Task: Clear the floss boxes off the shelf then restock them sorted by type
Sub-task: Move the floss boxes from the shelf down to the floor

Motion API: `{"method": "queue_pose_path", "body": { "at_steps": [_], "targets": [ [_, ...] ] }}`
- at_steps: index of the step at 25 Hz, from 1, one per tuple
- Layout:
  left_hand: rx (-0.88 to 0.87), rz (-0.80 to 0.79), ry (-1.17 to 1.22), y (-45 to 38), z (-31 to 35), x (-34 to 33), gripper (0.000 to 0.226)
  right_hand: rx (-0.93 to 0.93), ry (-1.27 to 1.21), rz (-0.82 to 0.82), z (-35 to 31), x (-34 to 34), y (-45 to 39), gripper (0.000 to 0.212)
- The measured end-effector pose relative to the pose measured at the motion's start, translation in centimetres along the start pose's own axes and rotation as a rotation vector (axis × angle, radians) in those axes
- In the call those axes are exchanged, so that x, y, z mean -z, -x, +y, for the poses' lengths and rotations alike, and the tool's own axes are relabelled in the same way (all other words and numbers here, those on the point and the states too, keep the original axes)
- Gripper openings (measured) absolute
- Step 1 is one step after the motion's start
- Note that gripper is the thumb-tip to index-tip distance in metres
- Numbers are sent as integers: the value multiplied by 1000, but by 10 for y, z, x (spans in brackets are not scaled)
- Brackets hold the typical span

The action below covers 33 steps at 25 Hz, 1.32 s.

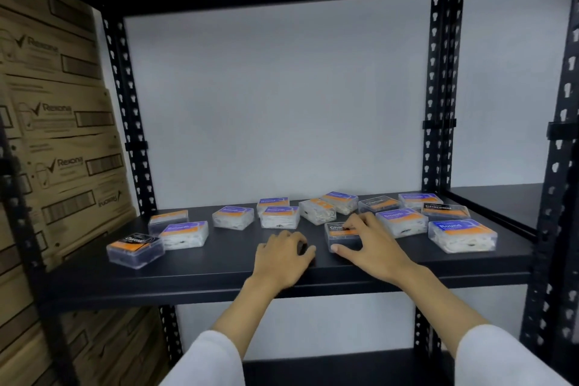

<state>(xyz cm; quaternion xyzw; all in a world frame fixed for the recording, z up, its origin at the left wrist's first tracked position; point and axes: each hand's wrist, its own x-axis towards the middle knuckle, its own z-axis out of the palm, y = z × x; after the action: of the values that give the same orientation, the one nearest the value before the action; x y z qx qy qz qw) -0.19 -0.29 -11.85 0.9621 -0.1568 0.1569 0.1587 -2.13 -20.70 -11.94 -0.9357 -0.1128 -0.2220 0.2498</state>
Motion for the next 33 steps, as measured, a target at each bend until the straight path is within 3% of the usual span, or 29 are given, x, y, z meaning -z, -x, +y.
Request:
{"method": "queue_pose_path", "body": {
  "at_steps": [4, 10, 13, 21, 29, 33],
  "targets": [
    [-27, 113, 161, -57, -17, 18, 41, 23, -9, 39, 3, -4, 5, 45],
    [-5, -135, -31, -100, -39, 9, 58, 38, -6, 54, 8, -7, 2, 46],
    [2, -152, -25, -96, -51, 7, 71, 52, -7, 65, 8, -7, 1, 47],
    [11, -253, 132, -27, -49, 23, 76, 4, -88, -5, 0, 1, 8, 48],
    [-16, 88, 320, 104, -23, 37, 66, 38, -270, 37, -35, 10, 77, 49],
    [11, 117, 387, 163, -35, -1, 64, 63, -268, 75, -42, -14, 133, 51]
  ]
}}
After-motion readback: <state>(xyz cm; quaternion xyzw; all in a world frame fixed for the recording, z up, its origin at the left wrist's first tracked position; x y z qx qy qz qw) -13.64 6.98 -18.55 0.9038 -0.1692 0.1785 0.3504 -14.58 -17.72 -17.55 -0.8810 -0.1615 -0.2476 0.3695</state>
